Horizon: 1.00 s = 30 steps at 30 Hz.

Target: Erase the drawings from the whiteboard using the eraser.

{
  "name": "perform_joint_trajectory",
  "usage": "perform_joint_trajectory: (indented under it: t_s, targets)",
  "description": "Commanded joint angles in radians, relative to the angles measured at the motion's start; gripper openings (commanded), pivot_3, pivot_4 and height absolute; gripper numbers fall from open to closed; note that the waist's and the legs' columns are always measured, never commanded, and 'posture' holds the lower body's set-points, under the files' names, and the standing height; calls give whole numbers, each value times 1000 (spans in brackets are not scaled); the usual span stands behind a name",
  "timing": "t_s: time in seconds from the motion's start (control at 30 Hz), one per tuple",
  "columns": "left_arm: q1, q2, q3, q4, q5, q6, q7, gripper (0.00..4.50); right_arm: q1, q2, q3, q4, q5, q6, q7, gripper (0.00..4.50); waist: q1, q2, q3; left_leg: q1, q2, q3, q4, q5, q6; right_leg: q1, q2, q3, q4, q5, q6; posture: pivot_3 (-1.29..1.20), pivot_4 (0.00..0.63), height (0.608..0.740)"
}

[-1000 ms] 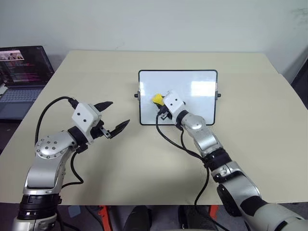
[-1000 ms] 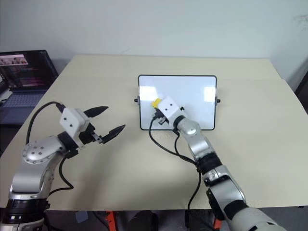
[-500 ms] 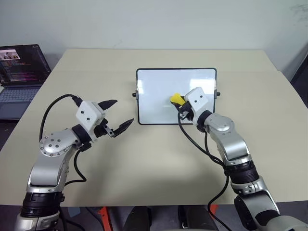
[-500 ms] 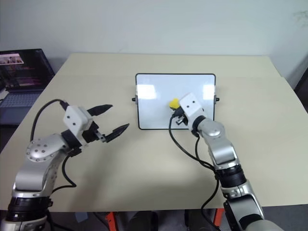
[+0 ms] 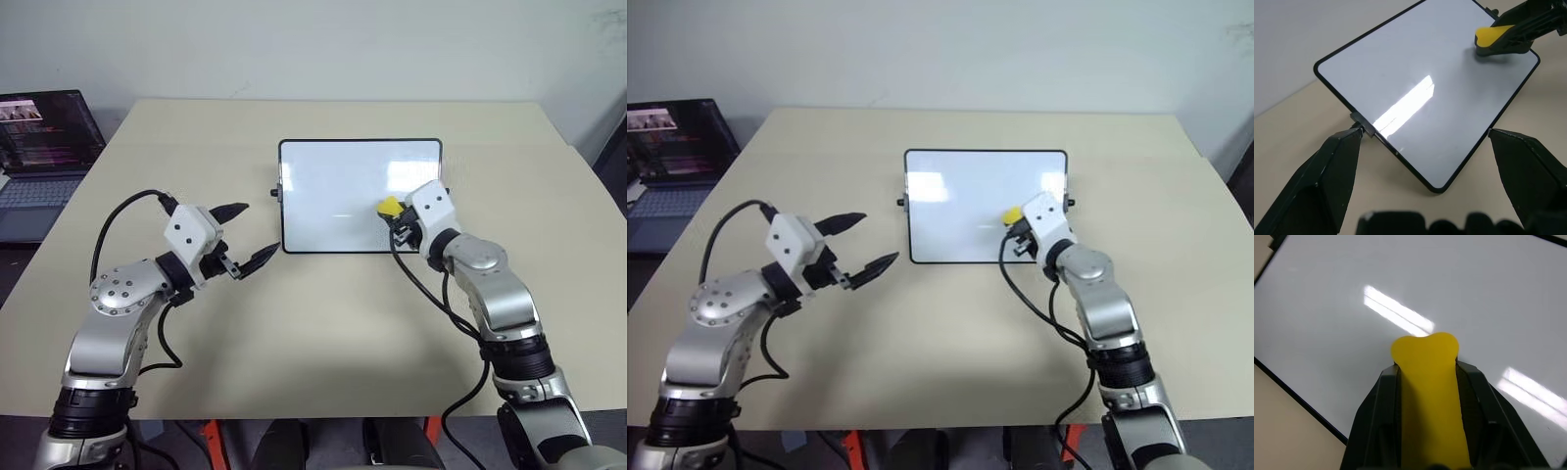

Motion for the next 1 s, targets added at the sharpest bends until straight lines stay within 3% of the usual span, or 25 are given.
perform_joint_trajectory:
  t_s: [0.03,0.57,1.0]
  targets:
    - [-18,-2,-4,-33,-29,14,-20,4500,-2,-10,-23,-61,16,7,-8,1226,0,0,0,0,0,0,0,0,0,0,0,0,0,0,0,0,150,740]
    - [-64,-57,-118,-86,-106,116,-101,4500,139,-181,-185,-220,63,168,-10,1226,0,0,0,0,0,1,2,0,0,1,1,1,1,0,0,0,150,740]
    - [-104,-65,-166,-43,-91,119,-166,4500,171,-55,-323,-277,123,402,-164,1226,2,0,0,0,0,1,2,0,1,1,1,1,2,0,0,0,150,740]
